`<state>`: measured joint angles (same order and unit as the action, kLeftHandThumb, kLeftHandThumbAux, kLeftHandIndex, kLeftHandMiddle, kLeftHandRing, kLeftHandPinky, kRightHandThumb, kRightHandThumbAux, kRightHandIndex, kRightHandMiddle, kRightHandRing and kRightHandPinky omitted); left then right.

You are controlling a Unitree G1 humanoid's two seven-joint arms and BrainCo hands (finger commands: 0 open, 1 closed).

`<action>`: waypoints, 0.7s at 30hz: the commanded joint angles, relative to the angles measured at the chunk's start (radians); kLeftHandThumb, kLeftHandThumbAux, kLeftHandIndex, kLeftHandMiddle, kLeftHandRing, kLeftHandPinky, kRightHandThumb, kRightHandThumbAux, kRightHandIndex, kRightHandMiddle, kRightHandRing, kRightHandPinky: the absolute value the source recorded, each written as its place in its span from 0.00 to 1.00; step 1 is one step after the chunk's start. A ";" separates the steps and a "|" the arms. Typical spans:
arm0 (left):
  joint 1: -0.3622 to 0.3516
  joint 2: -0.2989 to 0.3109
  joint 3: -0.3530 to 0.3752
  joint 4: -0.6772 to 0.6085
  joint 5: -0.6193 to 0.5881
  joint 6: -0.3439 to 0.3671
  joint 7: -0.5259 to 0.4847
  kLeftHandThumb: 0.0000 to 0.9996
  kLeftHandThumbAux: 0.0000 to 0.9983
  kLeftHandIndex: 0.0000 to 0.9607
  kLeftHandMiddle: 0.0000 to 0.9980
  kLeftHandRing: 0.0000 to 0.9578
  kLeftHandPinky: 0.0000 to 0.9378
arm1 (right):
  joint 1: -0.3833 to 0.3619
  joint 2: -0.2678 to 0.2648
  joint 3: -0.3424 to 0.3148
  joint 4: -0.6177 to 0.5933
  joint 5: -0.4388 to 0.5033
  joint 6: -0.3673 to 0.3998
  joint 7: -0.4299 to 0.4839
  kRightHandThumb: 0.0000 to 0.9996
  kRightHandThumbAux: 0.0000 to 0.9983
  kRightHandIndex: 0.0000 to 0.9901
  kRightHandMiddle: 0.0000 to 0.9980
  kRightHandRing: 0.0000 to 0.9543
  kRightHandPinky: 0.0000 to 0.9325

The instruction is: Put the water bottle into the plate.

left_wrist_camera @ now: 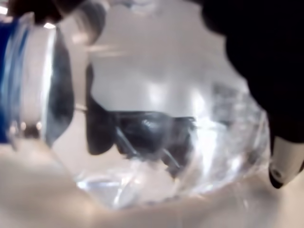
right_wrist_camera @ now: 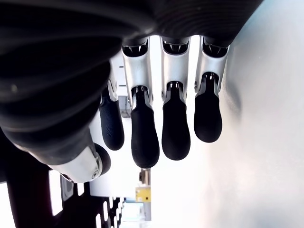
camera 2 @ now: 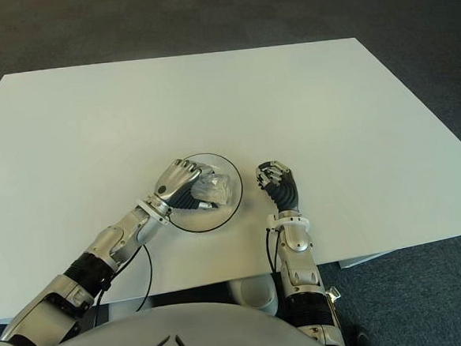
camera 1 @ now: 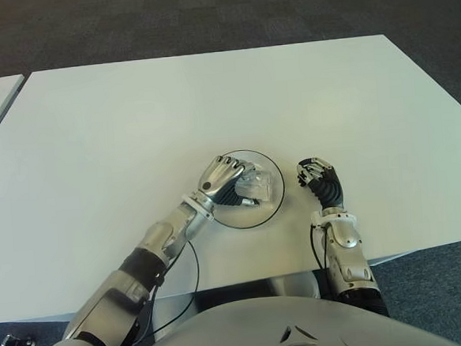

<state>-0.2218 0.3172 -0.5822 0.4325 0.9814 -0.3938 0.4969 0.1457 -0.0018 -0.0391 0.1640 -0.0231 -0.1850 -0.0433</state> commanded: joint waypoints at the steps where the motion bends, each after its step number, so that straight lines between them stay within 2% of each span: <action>1: -0.004 0.003 -0.041 0.059 0.035 0.002 0.034 0.75 0.70 0.46 0.89 0.92 0.95 | 0.017 0.005 0.000 0.022 0.005 0.036 0.000 0.70 0.73 0.44 0.66 0.68 0.69; 21: -0.021 0.006 -0.079 0.108 0.028 0.007 0.061 0.74 0.70 0.46 0.88 0.92 0.95 | 0.018 0.003 -0.005 0.024 0.019 0.032 0.013 0.70 0.73 0.44 0.67 0.68 0.68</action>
<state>-0.2636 0.3205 -0.6396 0.4956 1.0017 -0.3922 0.5643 0.1467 -0.0016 -0.0427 0.1624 -0.0132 -0.1849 -0.0363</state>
